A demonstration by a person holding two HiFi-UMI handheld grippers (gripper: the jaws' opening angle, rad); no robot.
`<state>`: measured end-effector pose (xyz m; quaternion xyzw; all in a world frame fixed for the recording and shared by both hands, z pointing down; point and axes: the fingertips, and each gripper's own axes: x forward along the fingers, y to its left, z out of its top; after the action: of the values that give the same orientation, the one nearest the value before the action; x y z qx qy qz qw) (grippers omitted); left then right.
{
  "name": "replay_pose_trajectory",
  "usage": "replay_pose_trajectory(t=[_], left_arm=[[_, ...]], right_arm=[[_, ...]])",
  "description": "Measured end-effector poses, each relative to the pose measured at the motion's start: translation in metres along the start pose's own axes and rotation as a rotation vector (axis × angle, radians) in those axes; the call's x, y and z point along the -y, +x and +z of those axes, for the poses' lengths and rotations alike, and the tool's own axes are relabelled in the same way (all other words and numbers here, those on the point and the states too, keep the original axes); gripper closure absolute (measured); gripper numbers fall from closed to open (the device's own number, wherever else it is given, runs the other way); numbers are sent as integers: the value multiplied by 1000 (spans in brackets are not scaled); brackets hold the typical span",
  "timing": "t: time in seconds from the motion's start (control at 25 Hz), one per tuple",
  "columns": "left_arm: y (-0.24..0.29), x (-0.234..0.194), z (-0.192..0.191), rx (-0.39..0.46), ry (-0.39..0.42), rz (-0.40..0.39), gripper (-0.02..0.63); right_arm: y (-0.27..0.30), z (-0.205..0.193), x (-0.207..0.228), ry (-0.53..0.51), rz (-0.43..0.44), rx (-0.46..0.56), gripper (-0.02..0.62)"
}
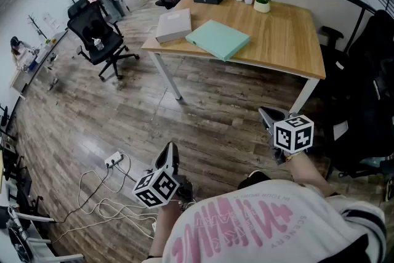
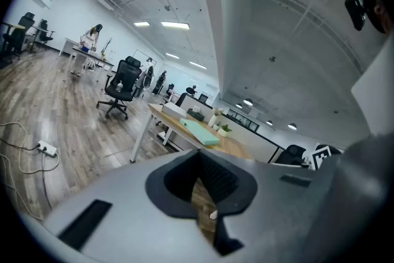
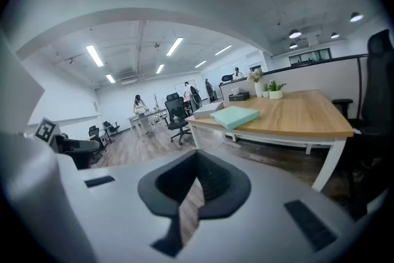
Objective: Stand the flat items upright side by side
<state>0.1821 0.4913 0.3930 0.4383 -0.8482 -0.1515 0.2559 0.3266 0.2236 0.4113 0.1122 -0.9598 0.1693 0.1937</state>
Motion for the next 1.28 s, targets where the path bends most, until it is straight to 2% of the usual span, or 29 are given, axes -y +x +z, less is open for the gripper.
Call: replay_pose_trajectory(t=[0.16, 0.24, 0.36, 0.56, 0.72, 0.8, 1.04, 1.28], left_arm=[[9, -2, -5, -13, -12, 4, 604], [13, -4, -9, -25, -20, 11, 604], [28, -5, -6, -23, -23, 29, 604], [73, -3, 15, -2, -21, 63, 604], [120, 13, 44, 55, -30, 65, 604], [146, 24, 55, 83, -29, 61, 604], [218, 61, 64, 147, -81, 32, 604], [255, 63, 29, 25, -87, 82, 604]], right_arm=[[8, -11, 8, -33, -10, -34, 597], [13, -20, 16, -11, -15, -59, 597], [32, -12, 33, 29, -2, -63, 597], [75, 27, 63, 25, 26, -43, 597], [108, 67, 92, -93, 40, -49, 597], [122, 90, 107, -115, 60, -30, 597], [154, 138, 151, -43, 149, -8, 597], [180, 114, 189, 48, 154, -86, 597]])
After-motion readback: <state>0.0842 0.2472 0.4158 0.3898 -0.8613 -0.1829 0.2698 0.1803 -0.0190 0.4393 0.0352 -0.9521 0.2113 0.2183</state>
